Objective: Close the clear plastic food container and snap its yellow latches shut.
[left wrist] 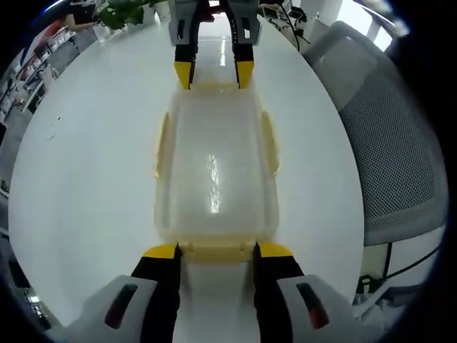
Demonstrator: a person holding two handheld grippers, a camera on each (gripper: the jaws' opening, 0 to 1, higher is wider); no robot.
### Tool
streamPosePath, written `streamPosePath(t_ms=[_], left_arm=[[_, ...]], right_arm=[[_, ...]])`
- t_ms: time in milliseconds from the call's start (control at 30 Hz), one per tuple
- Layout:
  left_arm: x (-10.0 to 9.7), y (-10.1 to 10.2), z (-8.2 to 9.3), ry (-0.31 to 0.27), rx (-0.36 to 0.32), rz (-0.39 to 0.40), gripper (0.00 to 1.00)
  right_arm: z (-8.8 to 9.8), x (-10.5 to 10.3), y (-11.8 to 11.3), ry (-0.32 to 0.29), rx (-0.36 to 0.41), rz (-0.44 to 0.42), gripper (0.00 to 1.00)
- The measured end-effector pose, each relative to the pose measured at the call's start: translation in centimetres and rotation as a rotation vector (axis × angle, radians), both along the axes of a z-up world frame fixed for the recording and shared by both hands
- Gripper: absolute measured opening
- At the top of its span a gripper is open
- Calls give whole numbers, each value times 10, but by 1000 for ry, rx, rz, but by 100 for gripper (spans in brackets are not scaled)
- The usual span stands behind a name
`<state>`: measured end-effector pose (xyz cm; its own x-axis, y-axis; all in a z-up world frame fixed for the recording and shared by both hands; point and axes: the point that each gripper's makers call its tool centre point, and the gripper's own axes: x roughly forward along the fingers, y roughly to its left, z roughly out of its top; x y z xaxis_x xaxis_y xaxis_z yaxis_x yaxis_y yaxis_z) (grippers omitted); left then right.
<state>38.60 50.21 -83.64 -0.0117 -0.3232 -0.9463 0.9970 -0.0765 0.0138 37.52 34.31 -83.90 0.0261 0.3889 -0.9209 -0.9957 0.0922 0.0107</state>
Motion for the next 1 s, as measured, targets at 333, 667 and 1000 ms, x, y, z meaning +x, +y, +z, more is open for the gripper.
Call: streamPosePath(t_ms=[333,667,1000], left_arm=[[-5,2,6,11,-18,-6,39],[-10,4,13,10,-28,-14,39],[-11,1,30,14,-62,-13,39]], right_arm=[[0,-7,1,12,5,-7,39],[15,-14,3,21,31,-7,39],[29,-16,1,26,37,-12,39]])
